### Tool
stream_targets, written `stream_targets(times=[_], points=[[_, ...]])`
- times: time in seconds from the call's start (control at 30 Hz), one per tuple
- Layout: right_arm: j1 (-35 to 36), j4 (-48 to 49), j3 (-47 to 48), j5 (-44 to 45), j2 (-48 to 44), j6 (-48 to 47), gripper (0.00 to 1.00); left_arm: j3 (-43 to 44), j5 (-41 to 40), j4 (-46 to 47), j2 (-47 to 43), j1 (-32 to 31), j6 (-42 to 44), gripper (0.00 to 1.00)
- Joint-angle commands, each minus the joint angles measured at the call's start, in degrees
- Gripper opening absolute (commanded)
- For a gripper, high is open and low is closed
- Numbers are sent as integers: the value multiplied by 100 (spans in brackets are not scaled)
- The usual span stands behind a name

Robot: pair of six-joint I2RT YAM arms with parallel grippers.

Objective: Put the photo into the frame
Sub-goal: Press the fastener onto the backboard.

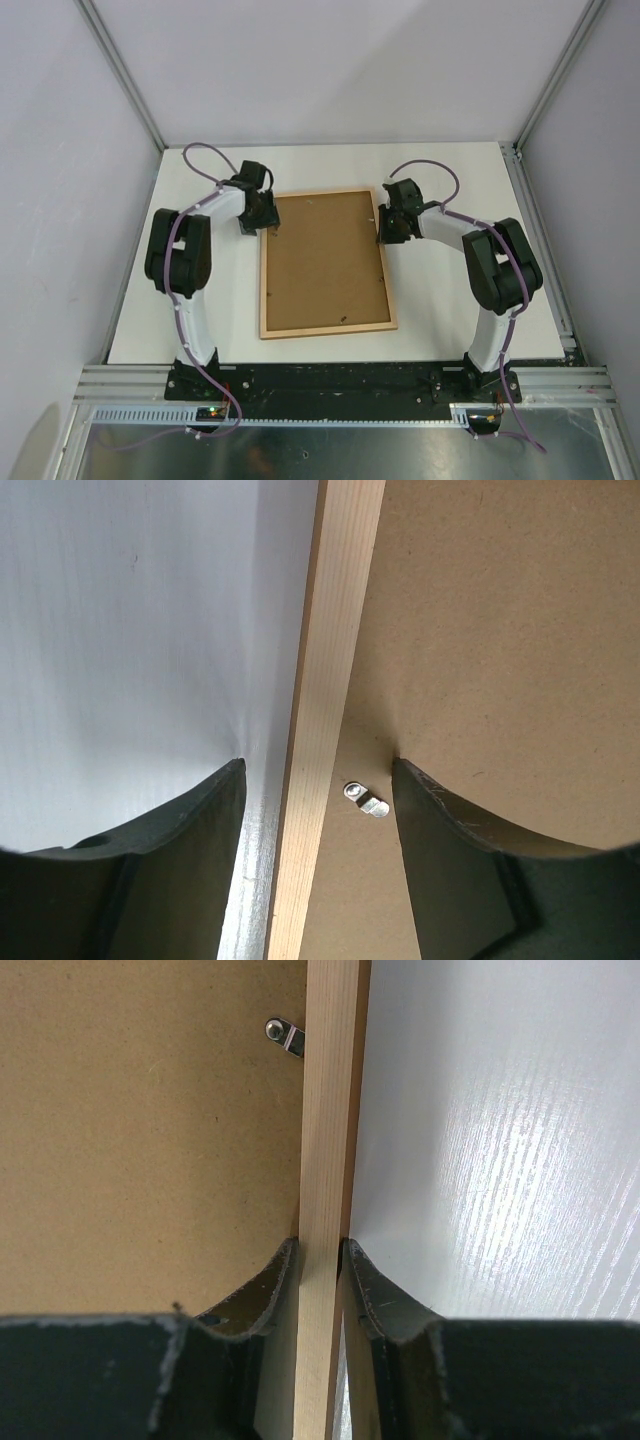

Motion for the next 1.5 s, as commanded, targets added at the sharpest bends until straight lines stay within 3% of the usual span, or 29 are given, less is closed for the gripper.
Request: stream_targets(times=[0.0,0.87,1.2,1.47], points=[[3,-95,-31,-183,-144,-54,0,-150,-38,-29,-136,-22,108,64],[-118,-27,-35,-299,-62,-45,0,-894,215,-33,-620,-75,265,58],[-121,-34,-35,-322,-35,-53,0,-846,-144,-22,-478,62,110,43],[-121,-50,-35,-318,-35,-69,0,-785,-192,-18,-357,110,96,25]])
